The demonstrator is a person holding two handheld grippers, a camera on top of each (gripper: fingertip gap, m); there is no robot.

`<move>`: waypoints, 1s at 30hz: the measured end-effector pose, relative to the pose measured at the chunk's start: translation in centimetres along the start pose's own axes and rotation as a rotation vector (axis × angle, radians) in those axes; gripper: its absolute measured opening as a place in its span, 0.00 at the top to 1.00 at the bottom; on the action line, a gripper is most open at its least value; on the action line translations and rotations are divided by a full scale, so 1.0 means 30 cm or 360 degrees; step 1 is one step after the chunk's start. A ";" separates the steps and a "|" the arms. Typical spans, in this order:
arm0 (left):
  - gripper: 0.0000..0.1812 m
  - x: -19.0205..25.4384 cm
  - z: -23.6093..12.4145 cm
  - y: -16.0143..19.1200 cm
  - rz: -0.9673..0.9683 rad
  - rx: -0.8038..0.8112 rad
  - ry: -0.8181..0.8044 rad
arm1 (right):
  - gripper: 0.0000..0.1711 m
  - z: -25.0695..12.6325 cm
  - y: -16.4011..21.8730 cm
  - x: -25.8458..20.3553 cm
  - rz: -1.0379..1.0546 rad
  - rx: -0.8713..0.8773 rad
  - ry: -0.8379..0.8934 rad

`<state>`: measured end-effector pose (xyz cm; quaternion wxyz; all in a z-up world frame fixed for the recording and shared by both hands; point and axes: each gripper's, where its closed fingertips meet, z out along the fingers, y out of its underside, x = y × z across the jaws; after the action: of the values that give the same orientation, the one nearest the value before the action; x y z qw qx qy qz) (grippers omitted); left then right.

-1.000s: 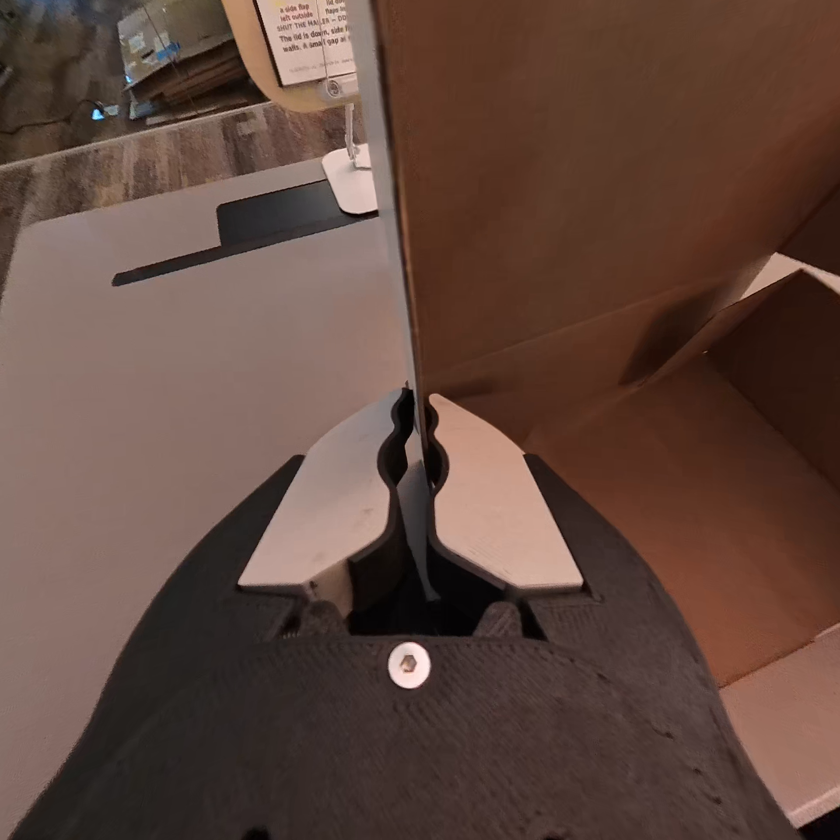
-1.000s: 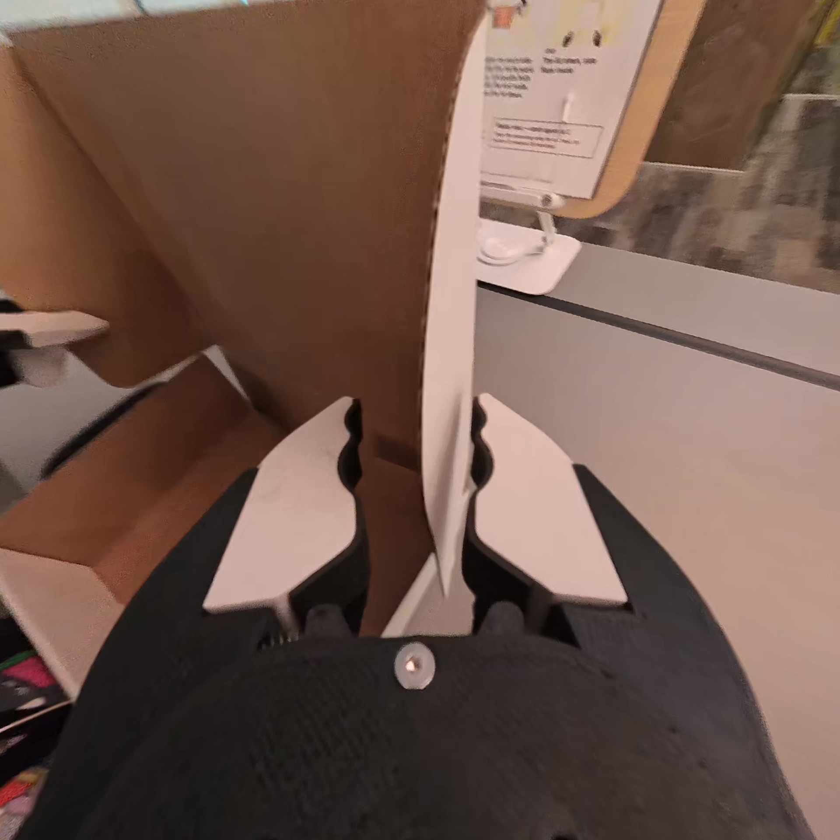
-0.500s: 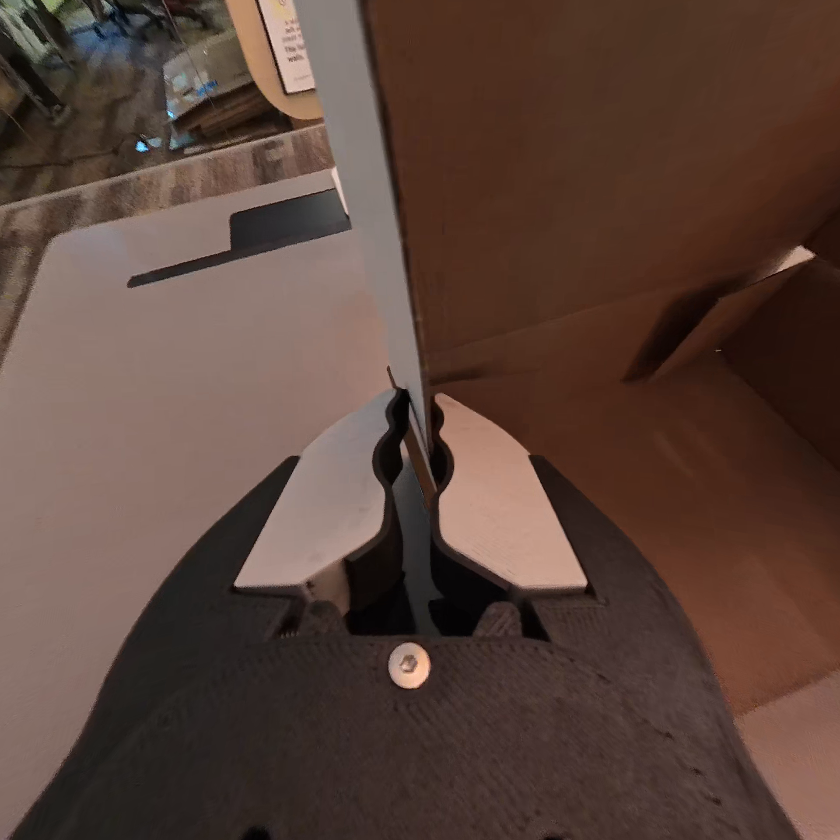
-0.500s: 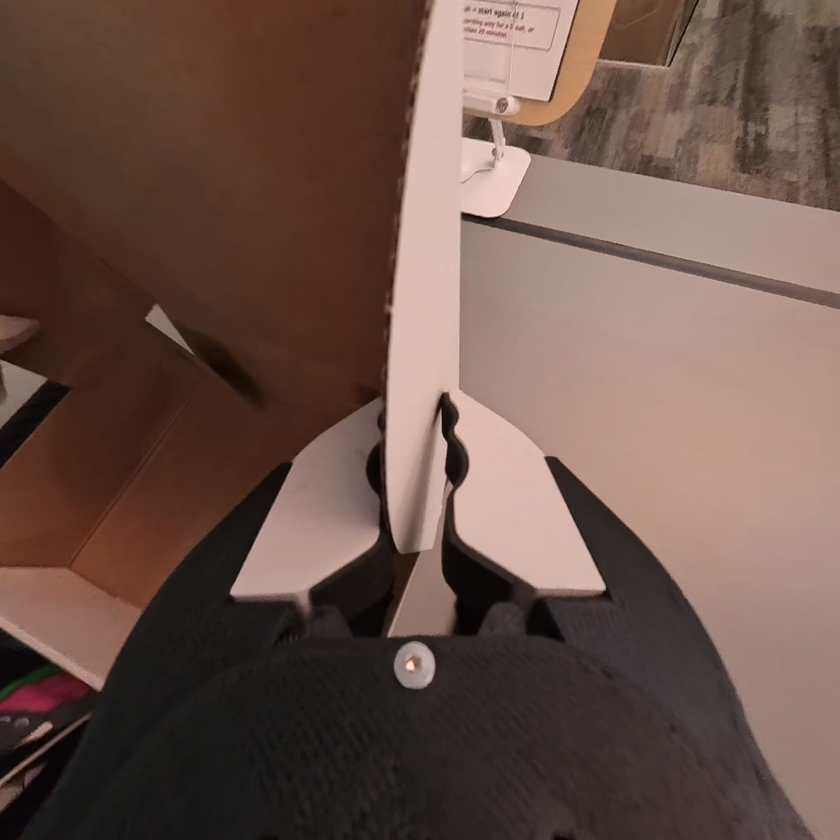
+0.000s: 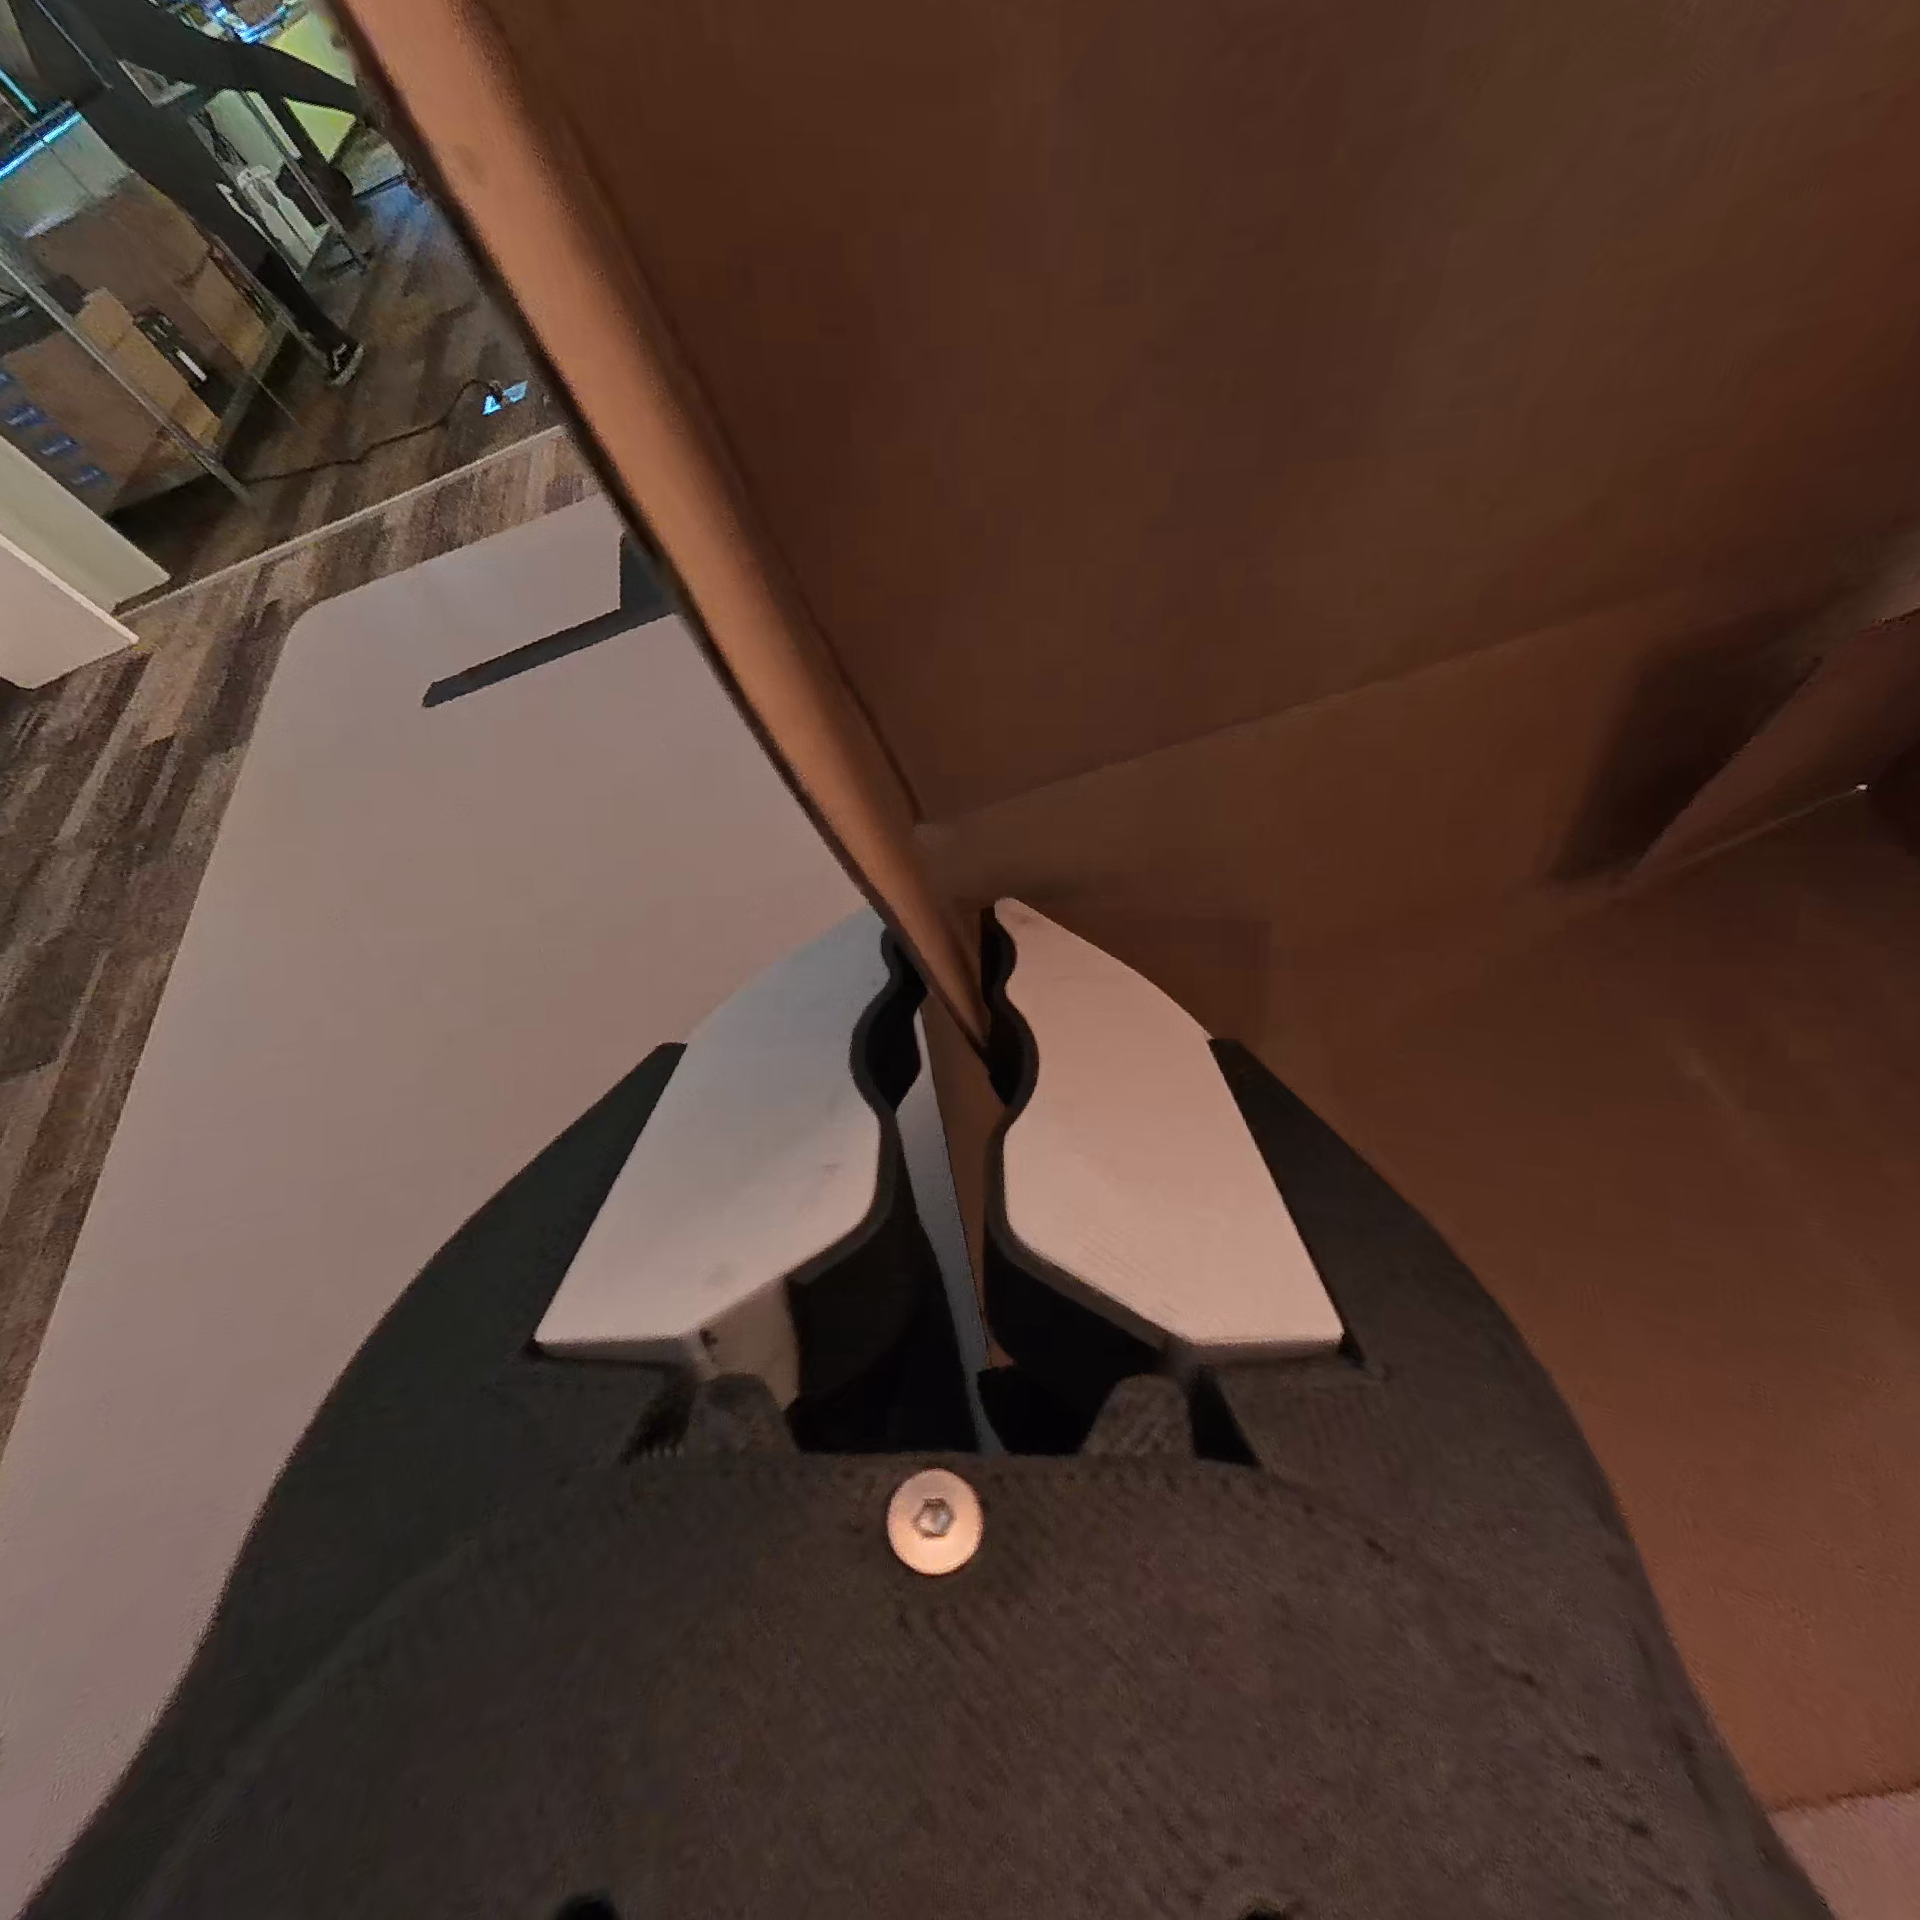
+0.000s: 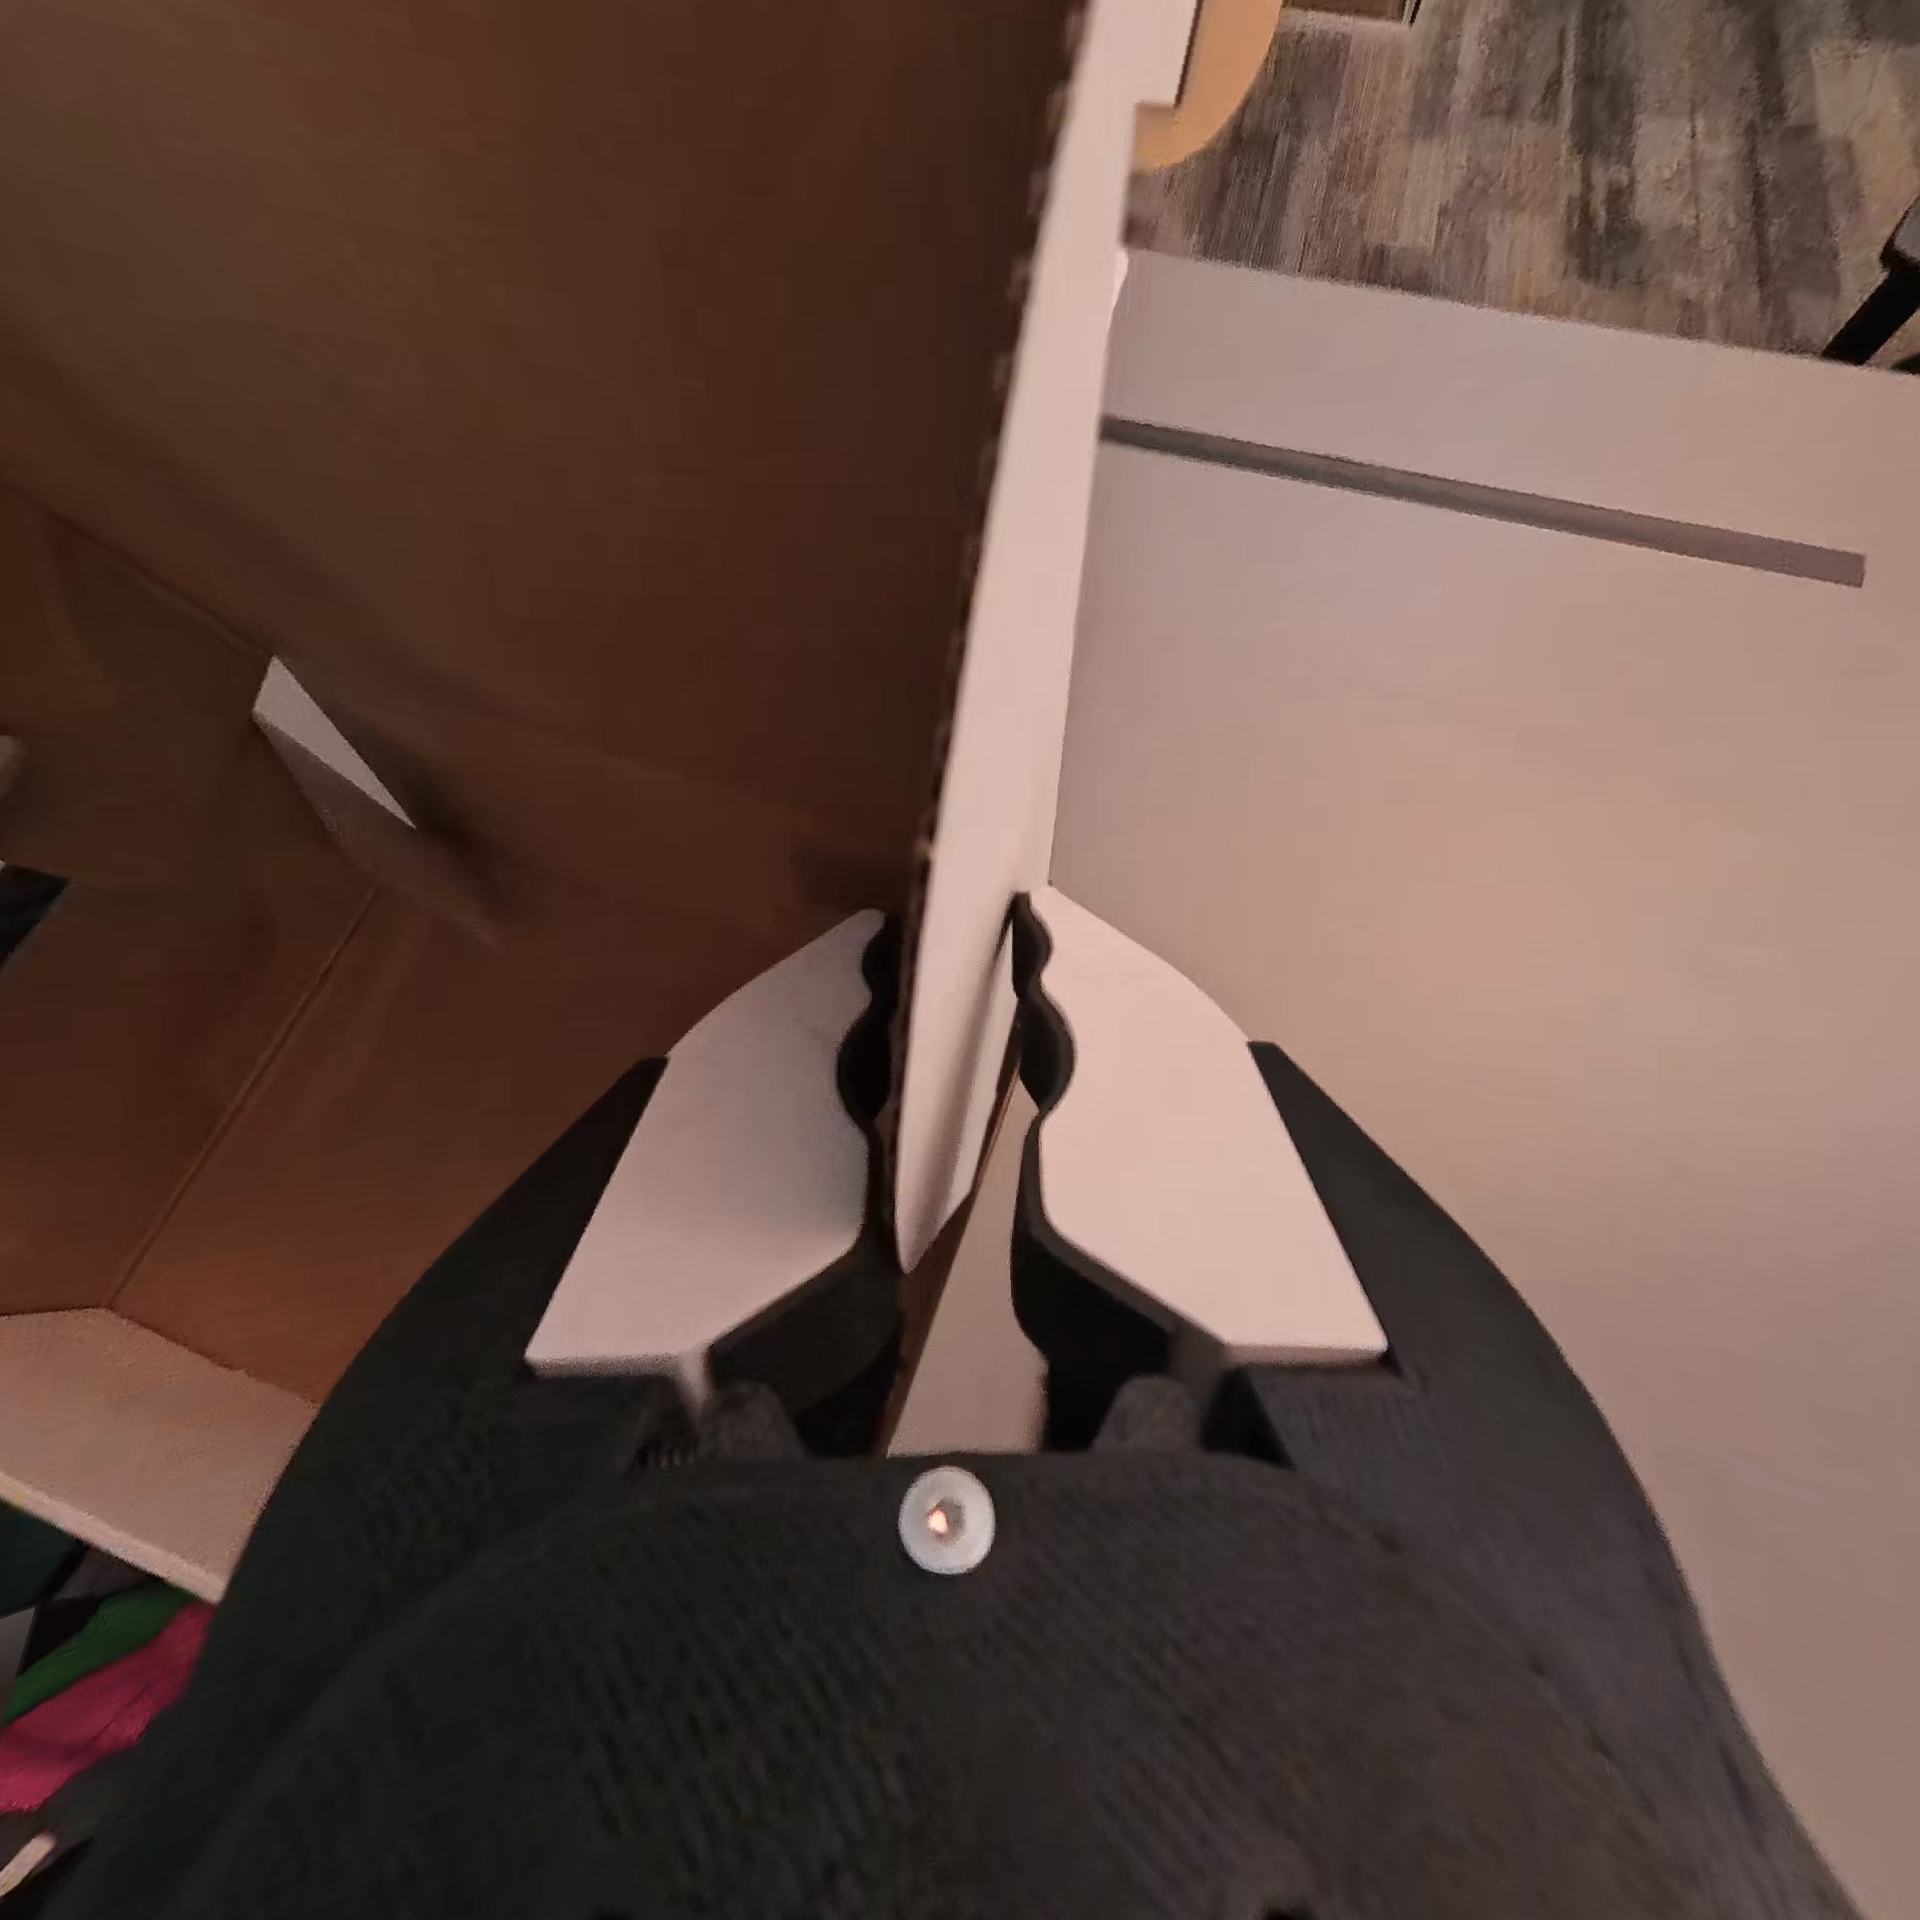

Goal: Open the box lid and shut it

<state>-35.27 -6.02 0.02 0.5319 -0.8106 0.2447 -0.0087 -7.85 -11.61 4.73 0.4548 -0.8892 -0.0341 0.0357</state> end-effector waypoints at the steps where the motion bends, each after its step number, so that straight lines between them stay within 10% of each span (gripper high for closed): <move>1: 0.96 -0.002 -0.005 0.007 -0.0009 0.0014 0.0007 | 0.88 -0.008 0.009 0.000 0.0021 0.0048 -0.0009; 11: 0.95 0.016 0.005 0.030 0.0070 0.0152 -0.0046 | 0.88 -0.024 0.065 -0.024 0.0092 0.0577 -0.0055; 22: 0.97 0.015 0.043 0.015 0.0063 0.0159 -0.0062 | 0.69 -0.038 0.061 -0.007 -0.0091 0.0477 -0.0285; 30: 0.97 0.017 0.055 0.009 0.0045 0.0165 -0.0085 | 0.72 -0.387 -0.094 -0.051 -0.0512 0.0974 -0.0186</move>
<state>-34.46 -4.91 -1.04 0.5795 -0.7784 0.2411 0.0077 -8.35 -19.46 13.84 0.6973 -0.6915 -0.1876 0.0230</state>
